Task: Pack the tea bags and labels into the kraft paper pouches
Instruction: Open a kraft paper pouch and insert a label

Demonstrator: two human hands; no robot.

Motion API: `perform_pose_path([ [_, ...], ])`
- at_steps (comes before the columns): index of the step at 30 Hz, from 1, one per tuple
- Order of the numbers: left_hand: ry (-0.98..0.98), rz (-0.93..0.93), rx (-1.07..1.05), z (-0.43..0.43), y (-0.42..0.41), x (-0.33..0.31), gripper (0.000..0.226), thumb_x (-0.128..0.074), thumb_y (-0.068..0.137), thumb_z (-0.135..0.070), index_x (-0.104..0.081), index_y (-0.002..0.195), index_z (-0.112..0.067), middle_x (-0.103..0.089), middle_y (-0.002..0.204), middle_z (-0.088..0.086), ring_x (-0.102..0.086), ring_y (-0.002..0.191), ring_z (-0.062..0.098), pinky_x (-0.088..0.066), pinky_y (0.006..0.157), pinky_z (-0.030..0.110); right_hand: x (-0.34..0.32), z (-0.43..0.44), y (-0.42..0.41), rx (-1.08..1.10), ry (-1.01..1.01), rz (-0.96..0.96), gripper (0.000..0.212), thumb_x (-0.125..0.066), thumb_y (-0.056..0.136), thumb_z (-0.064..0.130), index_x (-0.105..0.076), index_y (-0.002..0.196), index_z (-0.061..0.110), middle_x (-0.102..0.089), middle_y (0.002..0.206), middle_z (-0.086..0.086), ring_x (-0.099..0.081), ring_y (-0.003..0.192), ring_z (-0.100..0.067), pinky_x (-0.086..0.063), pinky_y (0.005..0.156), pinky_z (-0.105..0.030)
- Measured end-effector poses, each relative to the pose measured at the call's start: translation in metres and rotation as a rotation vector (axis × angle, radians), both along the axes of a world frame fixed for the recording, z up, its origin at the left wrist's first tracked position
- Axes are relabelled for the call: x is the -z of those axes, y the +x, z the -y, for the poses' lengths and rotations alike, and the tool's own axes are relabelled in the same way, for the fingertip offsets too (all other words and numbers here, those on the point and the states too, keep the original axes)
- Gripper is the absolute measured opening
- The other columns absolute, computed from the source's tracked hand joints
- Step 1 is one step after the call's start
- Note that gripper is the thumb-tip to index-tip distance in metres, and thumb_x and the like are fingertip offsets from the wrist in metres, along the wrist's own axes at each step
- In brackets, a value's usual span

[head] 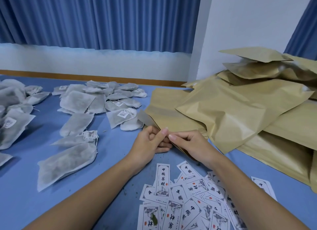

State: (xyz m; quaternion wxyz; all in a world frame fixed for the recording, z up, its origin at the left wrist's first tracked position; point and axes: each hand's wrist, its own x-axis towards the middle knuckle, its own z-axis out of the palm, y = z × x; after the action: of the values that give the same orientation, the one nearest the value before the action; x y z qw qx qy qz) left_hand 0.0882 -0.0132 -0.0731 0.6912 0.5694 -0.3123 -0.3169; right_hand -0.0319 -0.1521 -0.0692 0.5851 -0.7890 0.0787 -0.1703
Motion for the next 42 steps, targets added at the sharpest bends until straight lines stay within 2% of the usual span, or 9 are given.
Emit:
perform_pose_path([
  [6,0.01,0.012,0.017,0.001,0.002,0.002,0.04,-0.067,0.087,-0.041,-0.048,0.086,-0.005,-0.073,0.088,0.02,-0.075,0.085,0.028,-0.062,0.073,0.031,0.002,0.0,0.0,0.071,-0.019,-0.002,0.023,-0.06,0.1,0.034,-0.079,0.109,0.025,-0.077,0.102,0.006,-0.063,0.089,0.001,-0.047,0.081,-0.012],
  [12,0.023,0.107,0.023,-0.002,0.0,0.004,0.017,-0.051,0.104,-0.016,-0.062,0.106,-0.003,-0.073,0.09,0.01,-0.071,0.079,0.016,-0.061,0.074,0.028,0.005,-0.012,0.001,0.135,-0.281,0.074,0.018,-0.062,0.1,0.03,-0.079,0.108,0.028,-0.078,0.093,0.01,-0.066,0.084,-0.003,-0.054,0.08,-0.027],
  [16,0.038,0.152,-0.024,-0.005,-0.004,0.003,0.023,-0.052,0.103,-0.014,-0.063,0.086,-0.003,-0.07,0.071,0.001,-0.07,0.07,0.017,-0.06,0.068,0.025,0.004,-0.02,-0.001,0.223,-0.599,0.078,0.027,-0.058,0.101,0.031,-0.07,0.078,0.023,-0.056,0.058,0.006,-0.046,0.058,-0.018,-0.047,0.058,-0.037],
  [19,0.022,0.123,-0.071,-0.004,-0.005,0.001,0.027,-0.052,0.102,-0.011,-0.057,0.076,-0.005,-0.064,0.064,0.011,-0.071,0.062,0.024,-0.06,0.06,0.025,-0.002,-0.021,0.0,0.279,-0.748,0.097,0.026,-0.059,0.098,0.02,-0.065,0.073,0.012,-0.052,0.057,-0.001,-0.042,0.056,-0.022,-0.043,0.058,-0.041],
  [29,0.134,0.399,-0.043,-0.004,-0.007,-0.003,0.029,-0.044,0.104,-0.006,-0.055,0.078,-0.004,-0.066,0.064,0.006,-0.067,0.06,0.024,-0.055,0.061,0.032,-0.005,-0.014,0.003,0.608,-0.594,0.198,0.034,-0.059,0.089,0.004,-0.042,0.062,0.012,-0.032,0.053,0.0,-0.026,0.055,-0.012,-0.032,0.051,-0.032],
  [32,0.146,0.394,-0.055,-0.009,-0.013,0.0,0.032,-0.046,0.103,-0.008,-0.059,0.074,-0.005,-0.069,0.062,0.004,-0.068,0.063,0.018,-0.053,0.062,0.023,-0.003,-0.005,-0.003,0.579,-0.634,0.187,0.021,-0.063,0.094,0.018,-0.061,0.075,0.01,-0.052,0.06,0.0,-0.045,0.058,-0.015,-0.046,0.059,-0.038],
  [36,0.146,0.308,-0.116,-0.008,-0.011,-0.004,0.045,-0.05,0.092,0.004,-0.066,0.054,-0.017,-0.07,0.06,0.0,-0.069,0.061,0.01,-0.055,0.06,0.021,0.004,-0.022,0.001,0.336,-0.59,0.065,0.015,-0.07,0.09,0.036,-0.076,0.103,0.032,-0.072,0.099,0.02,-0.066,0.095,-0.002,-0.052,0.082,-0.026],
  [39,0.195,0.304,-0.223,-0.008,-0.01,-0.004,0.032,-0.052,0.085,0.0,-0.063,0.055,-0.002,-0.071,0.061,0.009,-0.062,0.052,0.004,-0.049,0.058,0.018,-0.002,-0.009,0.005,0.536,-0.651,0.055,0.023,-0.061,0.095,0.03,-0.061,0.072,0.025,-0.053,0.059,0.011,-0.045,0.059,-0.007,-0.041,0.058,-0.033],
  [42,0.176,0.415,-0.321,-0.01,-0.013,-0.003,0.03,-0.058,0.078,-0.007,-0.044,0.053,-0.003,-0.056,0.054,0.012,-0.045,0.045,0.0,-0.035,0.05,0.012,-0.012,0.001,0.0,0.701,-0.552,0.093,0.029,-0.06,0.096,0.025,-0.053,0.07,0.016,-0.038,0.057,-0.003,-0.029,0.055,-0.011,-0.03,0.053,-0.035],
])
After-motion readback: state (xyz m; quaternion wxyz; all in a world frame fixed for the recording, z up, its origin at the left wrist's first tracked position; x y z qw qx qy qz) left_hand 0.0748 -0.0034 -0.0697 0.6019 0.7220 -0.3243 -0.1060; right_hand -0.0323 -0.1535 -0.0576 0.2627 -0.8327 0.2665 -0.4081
